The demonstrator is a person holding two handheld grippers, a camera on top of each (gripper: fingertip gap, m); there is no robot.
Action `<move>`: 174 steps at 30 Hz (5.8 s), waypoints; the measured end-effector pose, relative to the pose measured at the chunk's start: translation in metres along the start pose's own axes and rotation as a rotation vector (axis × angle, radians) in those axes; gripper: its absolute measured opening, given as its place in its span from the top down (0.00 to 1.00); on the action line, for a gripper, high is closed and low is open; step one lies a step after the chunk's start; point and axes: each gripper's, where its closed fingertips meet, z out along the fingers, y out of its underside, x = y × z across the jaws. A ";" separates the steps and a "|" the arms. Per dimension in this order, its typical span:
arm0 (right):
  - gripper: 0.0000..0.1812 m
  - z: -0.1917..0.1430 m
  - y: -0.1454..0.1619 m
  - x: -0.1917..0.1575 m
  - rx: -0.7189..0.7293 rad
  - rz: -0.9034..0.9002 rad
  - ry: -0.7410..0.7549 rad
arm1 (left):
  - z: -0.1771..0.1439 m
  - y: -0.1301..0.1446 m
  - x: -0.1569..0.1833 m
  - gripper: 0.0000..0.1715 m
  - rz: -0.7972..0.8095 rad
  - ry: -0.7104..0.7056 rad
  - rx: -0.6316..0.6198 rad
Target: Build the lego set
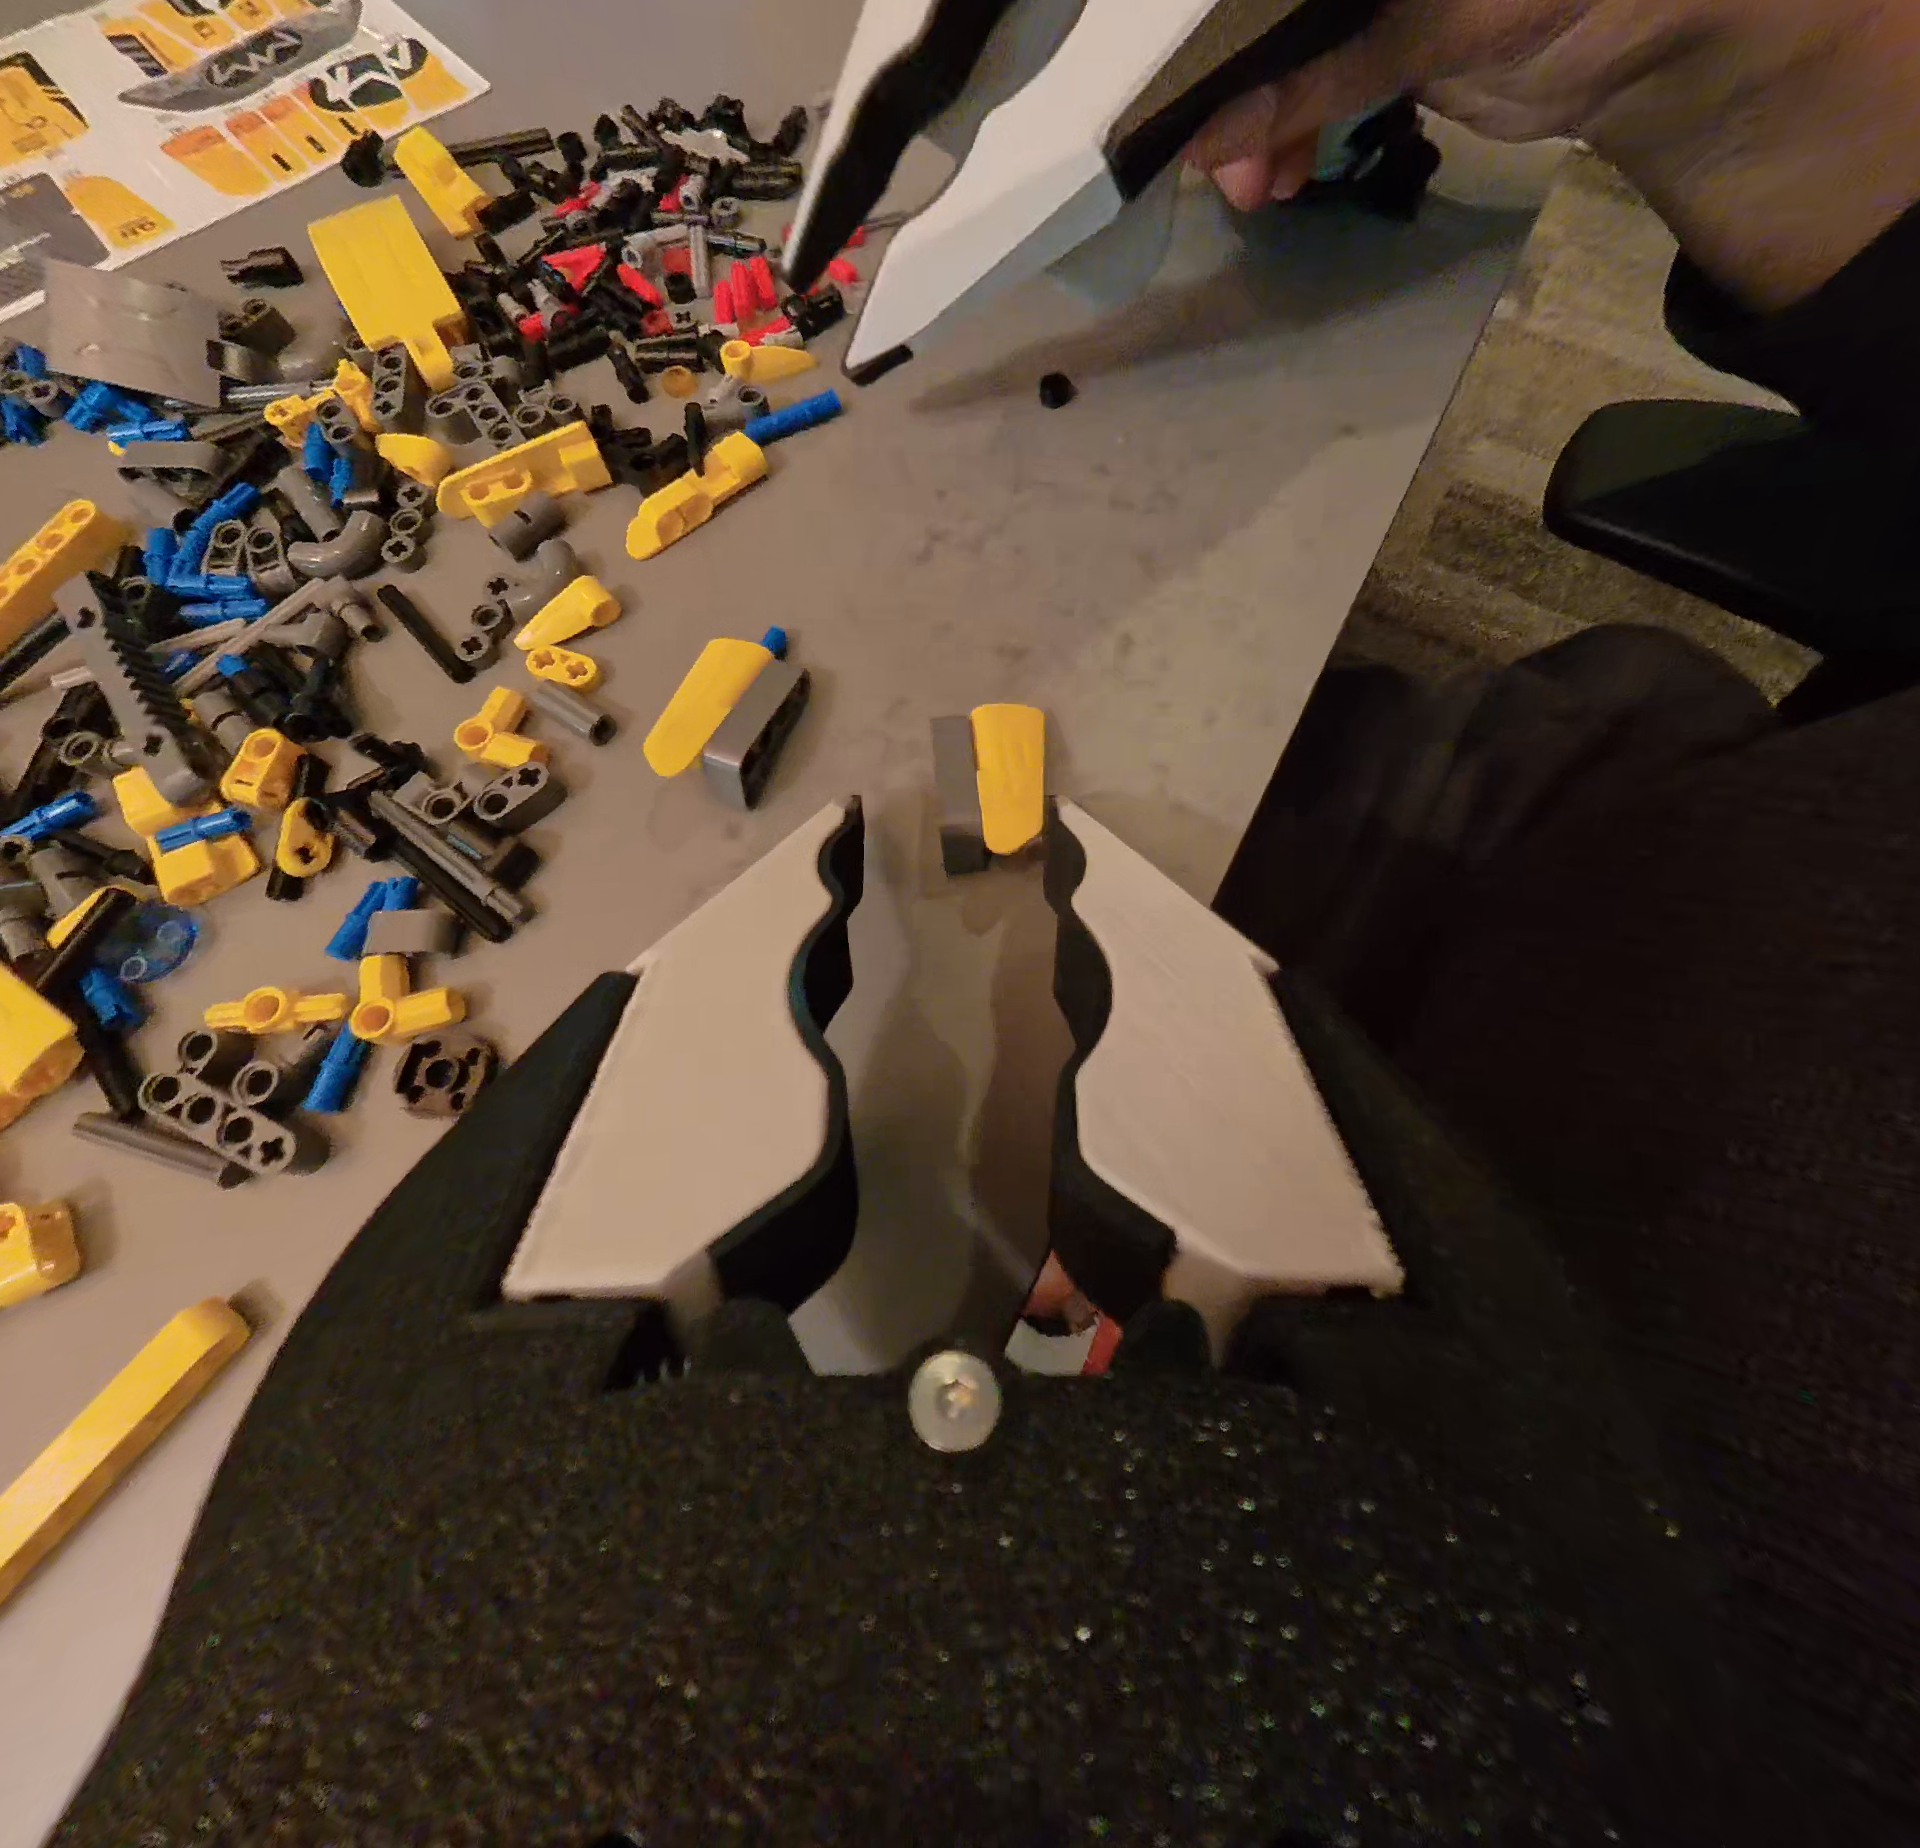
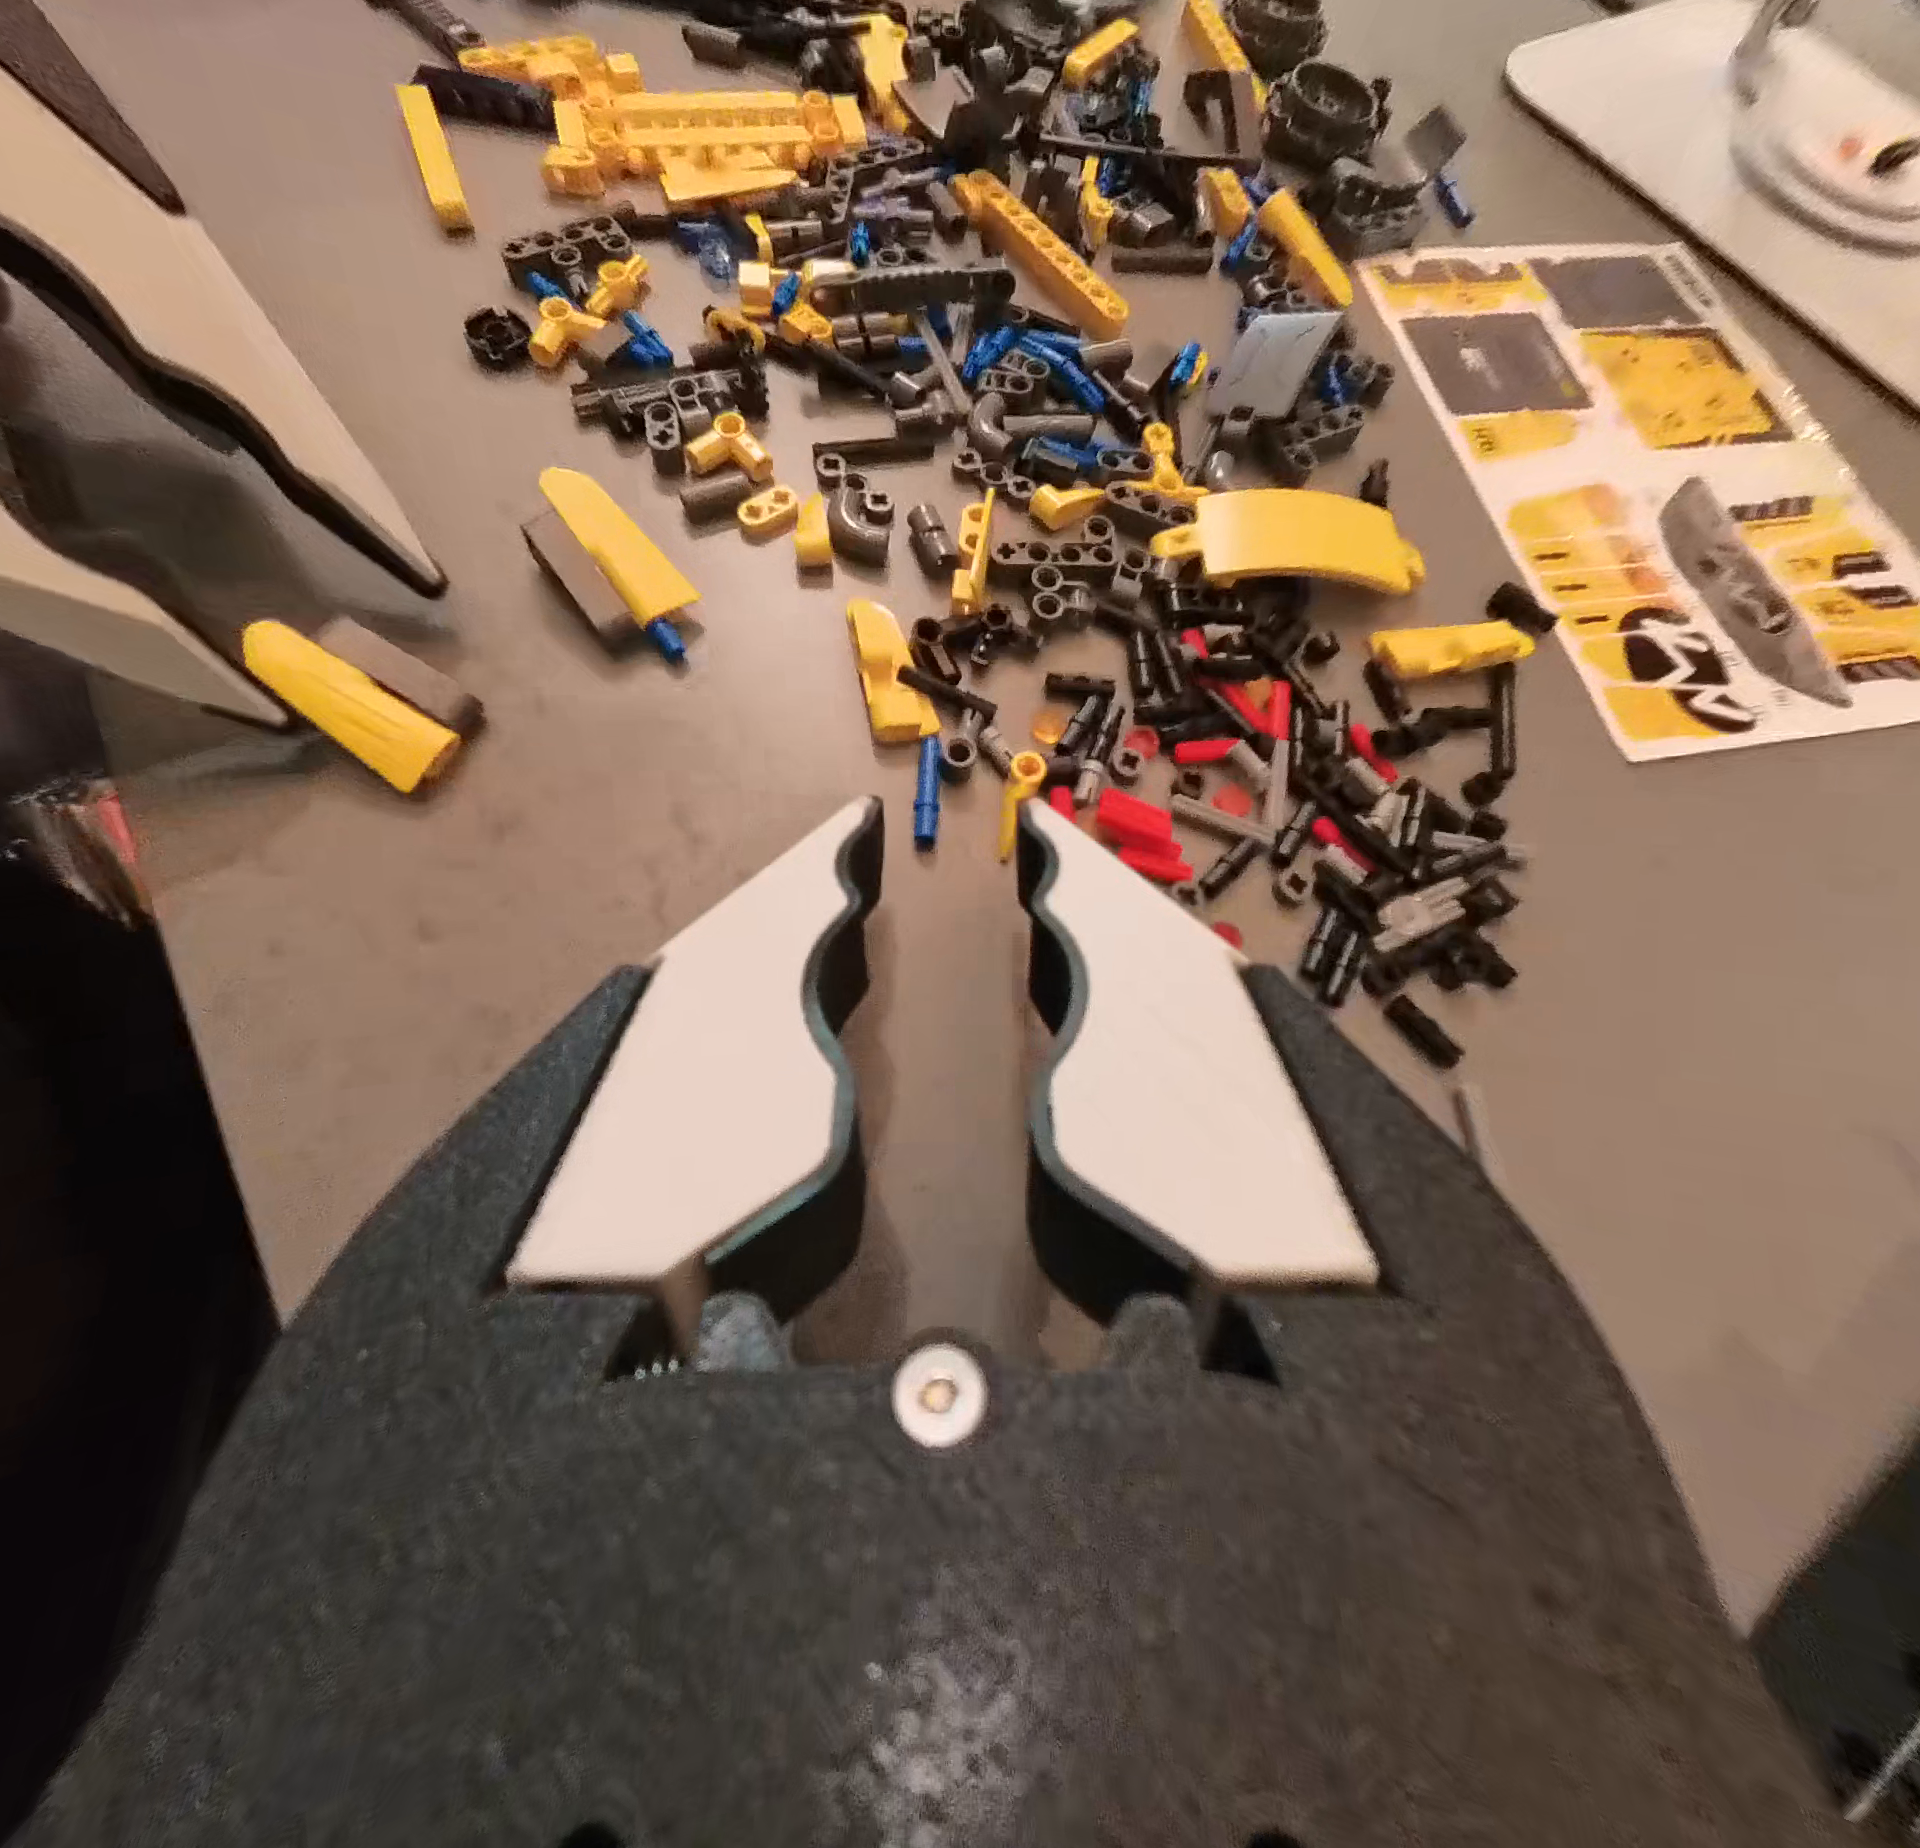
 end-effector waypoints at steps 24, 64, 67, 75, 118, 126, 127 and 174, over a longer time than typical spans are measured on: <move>0.90 0.014 -0.067 -0.001 0.295 -0.089 0.008 | -0.053 -0.004 -0.124 1.00 -0.260 -0.356 0.081; 0.90 0.006 -0.071 0.002 0.356 -0.090 0.023 | -0.014 -0.013 -0.146 1.00 -0.183 -0.384 -0.012; 0.90 0.006 -0.072 0.000 0.357 -0.105 0.021 | -0.020 -0.033 -0.133 1.00 -0.180 -0.314 0.111; 0.90 0.008 -0.071 -0.004 0.344 -0.155 0.041 | -0.009 -0.027 -0.120 1.00 -0.197 -0.260 0.072; 0.90 0.005 -0.072 -0.006 0.360 -0.158 0.043 | 0.015 -0.001 -0.114 0.96 -0.225 -0.193 -0.145; 0.90 0.003 -0.073 -0.009 0.373 -0.157 0.025 | -0.002 -0.042 -0.103 0.97 -0.026 -0.204 0.065; 0.90 0.002 -0.074 -0.011 0.382 -0.145 0.007 | -0.006 -0.053 -0.096 0.97 0.058 -0.216 0.117; 0.99 -0.015 -0.079 -0.052 0.382 0.543 -0.740 | -0.005 -0.078 -0.030 0.97 0.322 -0.117 0.319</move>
